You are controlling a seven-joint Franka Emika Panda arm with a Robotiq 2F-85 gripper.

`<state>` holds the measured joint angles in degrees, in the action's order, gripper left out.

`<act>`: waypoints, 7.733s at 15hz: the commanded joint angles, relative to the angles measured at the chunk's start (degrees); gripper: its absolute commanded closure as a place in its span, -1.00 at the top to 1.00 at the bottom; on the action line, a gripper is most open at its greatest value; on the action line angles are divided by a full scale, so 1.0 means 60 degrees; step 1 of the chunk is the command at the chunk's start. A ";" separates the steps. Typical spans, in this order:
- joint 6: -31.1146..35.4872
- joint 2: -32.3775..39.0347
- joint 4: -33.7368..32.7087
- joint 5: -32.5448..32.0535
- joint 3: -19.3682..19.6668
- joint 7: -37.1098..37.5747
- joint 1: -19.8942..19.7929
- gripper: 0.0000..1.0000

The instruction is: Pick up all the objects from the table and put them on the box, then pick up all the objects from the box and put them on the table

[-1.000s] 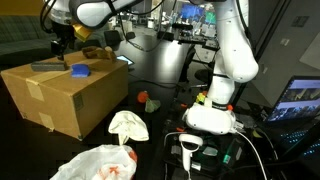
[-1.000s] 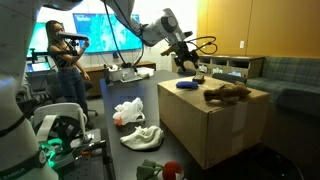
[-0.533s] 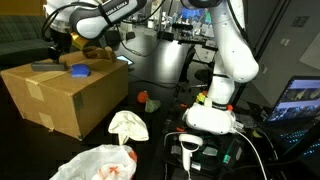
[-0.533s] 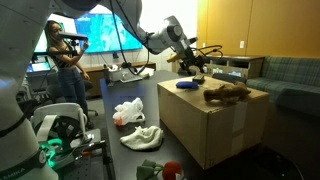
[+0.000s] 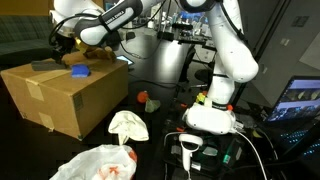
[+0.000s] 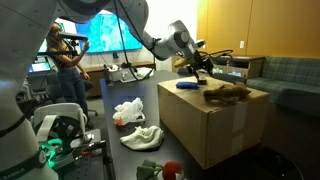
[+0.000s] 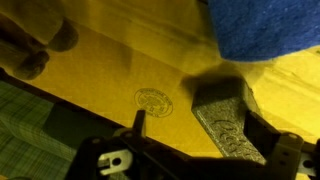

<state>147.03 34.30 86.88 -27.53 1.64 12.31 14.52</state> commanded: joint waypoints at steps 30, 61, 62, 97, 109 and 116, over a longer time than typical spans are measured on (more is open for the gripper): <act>-0.4140 0.2426 -0.4715 0.3582 -0.2203 -0.8748 -0.1571 1.00; -0.6558 0.3099 -0.6768 0.3121 -0.1916 -0.8865 -0.1445 -0.35; -0.6472 0.2860 -0.6505 0.2957 -0.1828 -0.8711 -0.1419 -0.35; -0.1805 -0.5804 0.9976 0.7475 -0.0164 -0.6004 -0.3175 -0.35; -0.0229 -0.3772 1.0306 1.0360 -0.1125 -0.8935 -0.2937 -0.35; -0.0166 -0.2353 0.9350 1.0378 -0.1848 -0.8481 -0.3095 0.33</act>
<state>144.55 16.90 145.13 32.95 -7.70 -39.44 -3.49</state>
